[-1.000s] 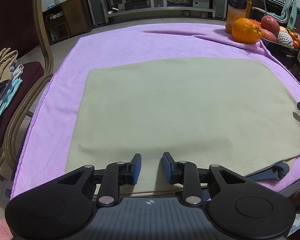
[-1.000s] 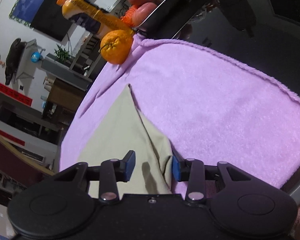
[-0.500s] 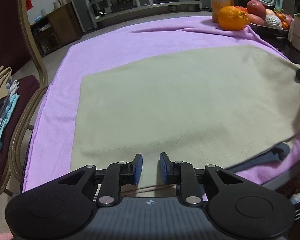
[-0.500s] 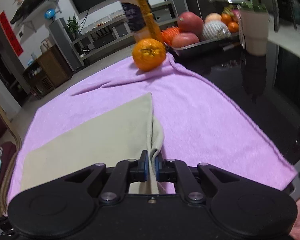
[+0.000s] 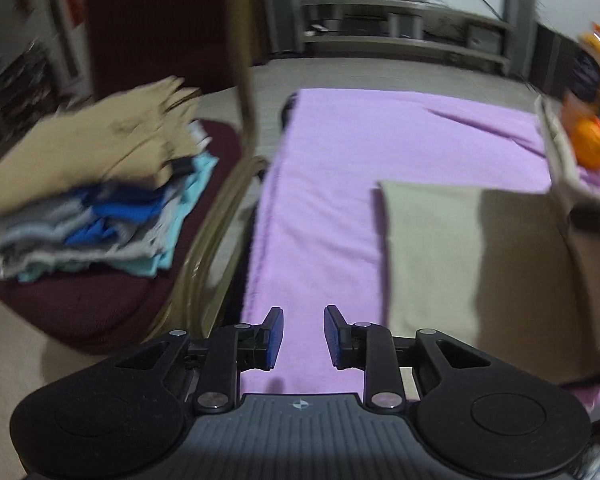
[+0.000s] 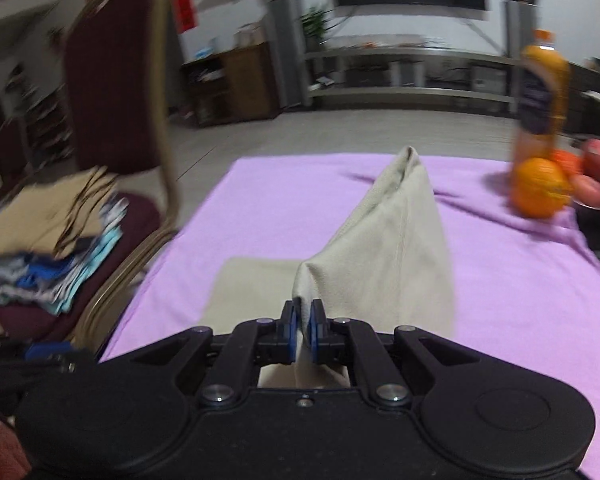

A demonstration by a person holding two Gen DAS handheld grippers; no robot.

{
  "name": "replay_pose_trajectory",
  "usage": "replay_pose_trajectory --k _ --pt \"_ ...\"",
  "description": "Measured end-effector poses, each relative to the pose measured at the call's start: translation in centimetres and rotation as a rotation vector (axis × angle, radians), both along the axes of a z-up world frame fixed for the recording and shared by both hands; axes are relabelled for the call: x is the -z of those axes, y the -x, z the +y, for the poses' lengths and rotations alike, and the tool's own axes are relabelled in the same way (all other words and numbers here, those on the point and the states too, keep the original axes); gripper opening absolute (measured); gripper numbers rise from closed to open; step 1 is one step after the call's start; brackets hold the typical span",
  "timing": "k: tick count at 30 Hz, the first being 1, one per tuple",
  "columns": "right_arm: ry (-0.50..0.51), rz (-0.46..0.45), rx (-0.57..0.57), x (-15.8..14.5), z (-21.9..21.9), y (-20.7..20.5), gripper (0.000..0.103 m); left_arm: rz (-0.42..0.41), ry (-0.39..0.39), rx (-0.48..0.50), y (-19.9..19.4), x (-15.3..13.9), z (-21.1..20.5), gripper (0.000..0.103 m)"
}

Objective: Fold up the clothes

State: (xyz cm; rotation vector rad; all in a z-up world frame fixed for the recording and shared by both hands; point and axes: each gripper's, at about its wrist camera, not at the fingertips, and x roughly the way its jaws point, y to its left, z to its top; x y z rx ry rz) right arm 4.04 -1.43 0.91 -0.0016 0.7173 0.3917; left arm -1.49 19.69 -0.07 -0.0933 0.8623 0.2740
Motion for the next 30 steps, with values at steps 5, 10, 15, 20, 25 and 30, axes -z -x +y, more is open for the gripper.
replay_pose_trajectory --k 5,10,15,20,25,30 --pt "0.106 0.171 -0.109 5.9 7.2 -1.7 0.006 -0.030 0.101 -0.068 0.7 0.2 2.4 0.027" --pt "0.079 0.209 -0.080 6.8 7.4 -2.0 0.006 -0.044 0.133 -0.073 0.9 0.1 2.7 0.027" --pt "-0.002 0.100 -0.113 2.9 6.5 -0.7 0.006 -0.070 0.155 -0.079 1.2 -0.2 3.0 0.027" --pt "0.001 0.086 -0.204 2.2 8.0 0.4 0.006 -0.068 0.172 -0.101 1.2 -0.2 3.5 0.027" --pt "0.080 0.122 -0.314 3.7 9.9 1.2 0.006 -0.058 0.173 -0.113 1.2 -0.2 3.7 0.027" --pt "-0.016 0.222 -0.301 4.9 8.3 -0.7 0.016 -0.045 0.148 -0.112 0.9 0.0 3.3 0.027"
